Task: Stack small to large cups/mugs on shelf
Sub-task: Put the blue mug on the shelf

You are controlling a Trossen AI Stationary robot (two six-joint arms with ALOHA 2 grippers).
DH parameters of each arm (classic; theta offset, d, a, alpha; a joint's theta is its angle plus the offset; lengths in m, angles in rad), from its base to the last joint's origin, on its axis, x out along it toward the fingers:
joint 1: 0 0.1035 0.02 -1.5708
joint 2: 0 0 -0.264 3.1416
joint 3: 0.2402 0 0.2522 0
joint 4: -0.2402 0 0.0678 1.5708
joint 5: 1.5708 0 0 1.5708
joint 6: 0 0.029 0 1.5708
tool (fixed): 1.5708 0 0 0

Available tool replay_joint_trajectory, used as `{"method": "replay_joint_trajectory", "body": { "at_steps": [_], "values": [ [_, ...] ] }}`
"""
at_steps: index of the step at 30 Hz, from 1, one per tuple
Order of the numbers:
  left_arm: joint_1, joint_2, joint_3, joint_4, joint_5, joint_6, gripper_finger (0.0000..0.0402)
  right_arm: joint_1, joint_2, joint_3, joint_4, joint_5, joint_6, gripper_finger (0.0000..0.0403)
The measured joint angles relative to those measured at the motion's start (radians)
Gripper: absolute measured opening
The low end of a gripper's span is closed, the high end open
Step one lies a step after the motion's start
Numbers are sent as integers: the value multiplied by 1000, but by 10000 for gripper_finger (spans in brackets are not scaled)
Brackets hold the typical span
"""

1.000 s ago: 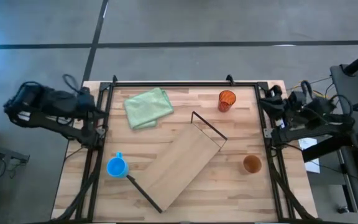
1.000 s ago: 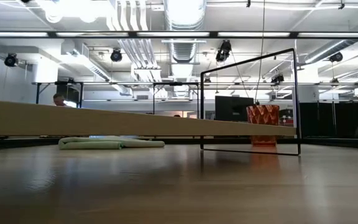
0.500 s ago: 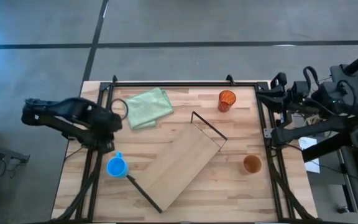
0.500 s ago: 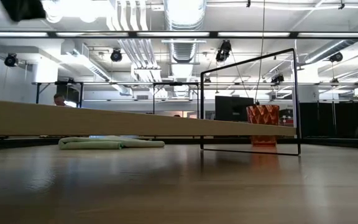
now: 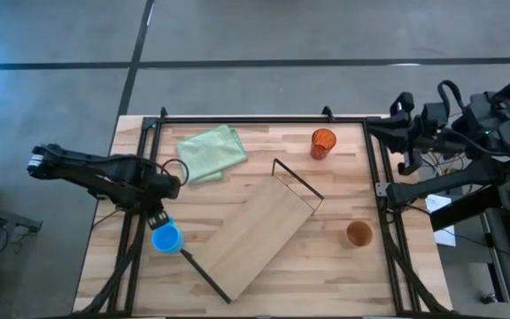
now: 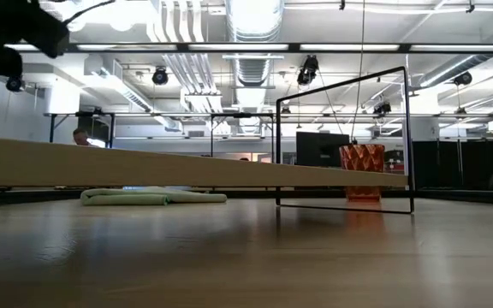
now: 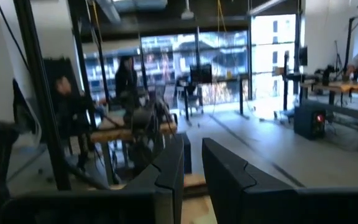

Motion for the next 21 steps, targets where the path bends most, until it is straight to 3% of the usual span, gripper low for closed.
{"method": "replay_joint_trajectory", "body": {
  "at_steps": [6, 21],
  "values": [
    [0, 7, -1, 13, 95, -15, 1, 0, 49, 30, -88, 0, -4, 54],
    [-1, 93, -5, 61, 81, -81, 88, 0, 65, 33, -107, 0, -3, 54]
  ]
}}
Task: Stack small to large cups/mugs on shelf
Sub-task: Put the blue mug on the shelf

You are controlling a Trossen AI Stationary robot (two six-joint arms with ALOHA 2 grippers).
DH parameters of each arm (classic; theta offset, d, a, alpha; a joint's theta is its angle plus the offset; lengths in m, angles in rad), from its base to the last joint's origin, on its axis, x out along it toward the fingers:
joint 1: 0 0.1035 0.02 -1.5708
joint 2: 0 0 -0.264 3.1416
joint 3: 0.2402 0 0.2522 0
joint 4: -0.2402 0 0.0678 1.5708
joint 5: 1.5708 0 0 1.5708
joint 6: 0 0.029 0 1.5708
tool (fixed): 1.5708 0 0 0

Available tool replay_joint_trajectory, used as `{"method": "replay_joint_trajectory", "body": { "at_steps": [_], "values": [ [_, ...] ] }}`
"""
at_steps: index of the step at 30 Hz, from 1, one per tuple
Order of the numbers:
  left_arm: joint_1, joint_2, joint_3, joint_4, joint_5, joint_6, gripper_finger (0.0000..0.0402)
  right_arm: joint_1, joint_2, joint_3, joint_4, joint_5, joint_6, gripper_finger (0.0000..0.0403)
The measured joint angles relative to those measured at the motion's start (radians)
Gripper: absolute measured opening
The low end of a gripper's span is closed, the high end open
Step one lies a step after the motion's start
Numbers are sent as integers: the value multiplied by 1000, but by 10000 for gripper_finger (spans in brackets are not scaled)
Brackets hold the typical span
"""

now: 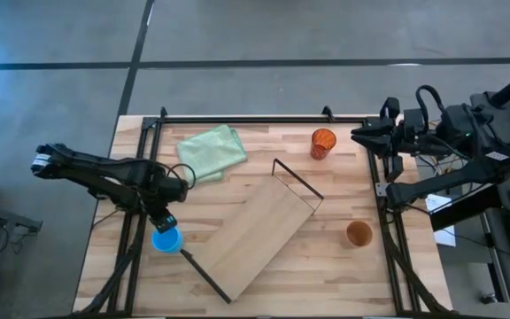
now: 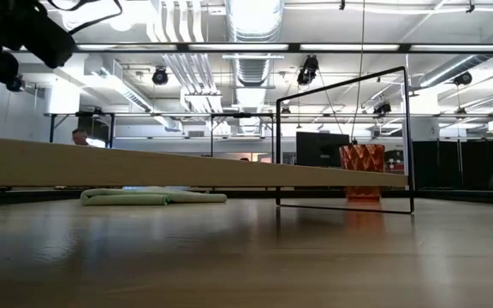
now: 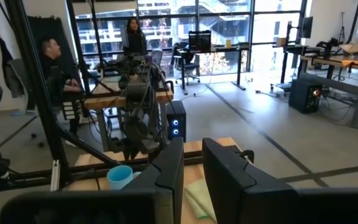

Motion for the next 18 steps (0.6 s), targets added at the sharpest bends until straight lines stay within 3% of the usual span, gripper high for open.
{"method": "replay_joint_trajectory", "body": {
  "at_steps": [18],
  "values": [
    [-61, 93, -66, 127, -7, 26, 89, 0, 0, -1, -49, 0, 35, 54]
  ]
}}
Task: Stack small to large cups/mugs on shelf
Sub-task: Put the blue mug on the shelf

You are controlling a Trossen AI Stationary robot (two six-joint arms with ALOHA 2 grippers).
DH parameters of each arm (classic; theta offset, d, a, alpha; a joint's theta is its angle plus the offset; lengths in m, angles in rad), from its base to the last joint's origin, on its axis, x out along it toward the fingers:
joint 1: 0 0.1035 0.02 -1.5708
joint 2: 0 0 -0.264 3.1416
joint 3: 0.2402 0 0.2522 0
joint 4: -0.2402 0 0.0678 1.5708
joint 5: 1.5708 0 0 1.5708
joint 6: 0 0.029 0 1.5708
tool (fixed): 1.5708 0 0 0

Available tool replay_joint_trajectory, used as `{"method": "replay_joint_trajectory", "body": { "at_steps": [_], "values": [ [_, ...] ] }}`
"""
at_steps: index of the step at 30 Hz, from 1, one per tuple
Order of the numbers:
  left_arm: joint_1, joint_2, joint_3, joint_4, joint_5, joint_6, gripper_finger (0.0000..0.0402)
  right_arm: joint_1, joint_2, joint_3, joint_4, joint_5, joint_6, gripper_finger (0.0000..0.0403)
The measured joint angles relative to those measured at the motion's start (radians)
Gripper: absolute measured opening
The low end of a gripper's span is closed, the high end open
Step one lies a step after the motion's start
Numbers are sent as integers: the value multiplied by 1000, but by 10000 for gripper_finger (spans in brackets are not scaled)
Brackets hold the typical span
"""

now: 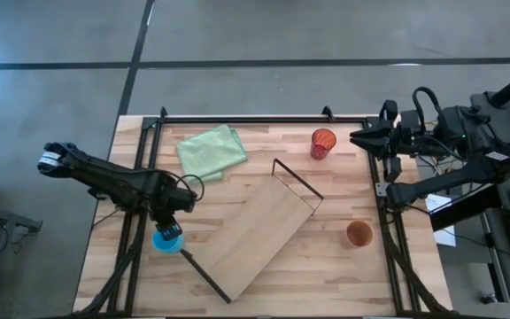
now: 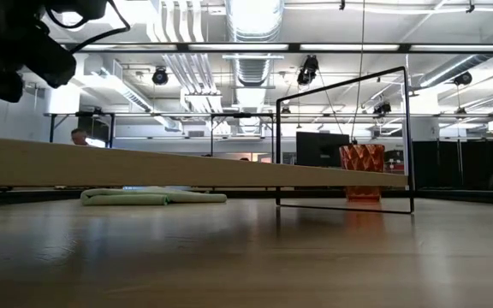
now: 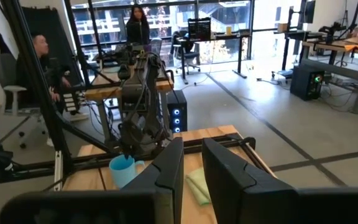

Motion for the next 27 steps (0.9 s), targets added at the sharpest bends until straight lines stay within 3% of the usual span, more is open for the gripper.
{"method": "replay_joint_trajectory", "body": {
  "at_steps": [27],
  "values": [
    [-4, 86, -34, 8, -17, 27, 88, 0, 0, 0, 1, 0, 0, 54]
  ]
}}
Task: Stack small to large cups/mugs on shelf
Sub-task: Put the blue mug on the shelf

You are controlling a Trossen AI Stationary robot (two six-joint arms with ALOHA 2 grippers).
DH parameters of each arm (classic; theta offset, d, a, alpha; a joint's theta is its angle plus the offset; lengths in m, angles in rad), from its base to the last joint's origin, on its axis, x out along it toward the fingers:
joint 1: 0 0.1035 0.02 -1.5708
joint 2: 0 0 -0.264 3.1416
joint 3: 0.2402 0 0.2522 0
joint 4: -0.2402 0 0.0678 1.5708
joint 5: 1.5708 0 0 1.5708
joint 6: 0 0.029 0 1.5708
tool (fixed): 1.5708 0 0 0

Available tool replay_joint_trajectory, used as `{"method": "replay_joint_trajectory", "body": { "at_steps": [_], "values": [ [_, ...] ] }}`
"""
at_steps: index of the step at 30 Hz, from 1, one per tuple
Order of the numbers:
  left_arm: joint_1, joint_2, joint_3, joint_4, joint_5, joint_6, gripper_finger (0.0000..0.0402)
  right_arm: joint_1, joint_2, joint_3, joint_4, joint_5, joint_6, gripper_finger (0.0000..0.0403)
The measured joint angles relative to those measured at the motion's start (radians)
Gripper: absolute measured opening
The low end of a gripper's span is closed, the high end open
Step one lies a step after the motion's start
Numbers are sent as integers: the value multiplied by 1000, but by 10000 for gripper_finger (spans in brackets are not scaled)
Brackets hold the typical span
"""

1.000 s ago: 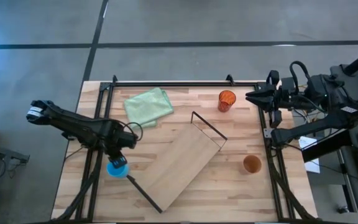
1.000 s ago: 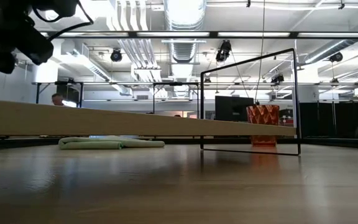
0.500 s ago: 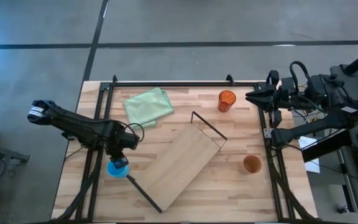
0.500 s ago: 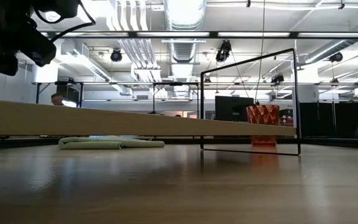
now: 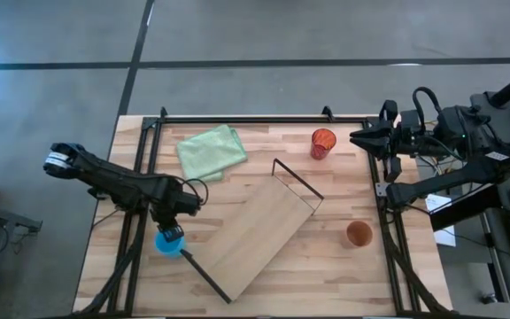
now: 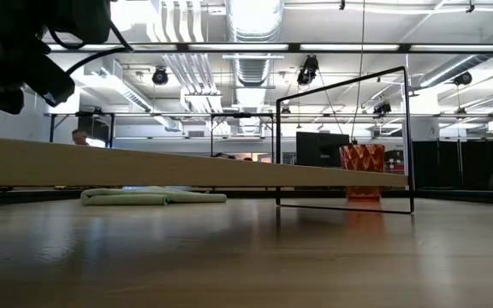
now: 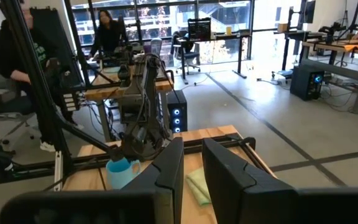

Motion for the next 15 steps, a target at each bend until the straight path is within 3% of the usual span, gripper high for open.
{"method": "replay_joint_trajectory", "body": {
  "at_steps": [15],
  "values": [
    [0, -9, 6, 21, 14, -1, 88, 0, 1, 0, 1, 0, 0, 54]
  ]
}}
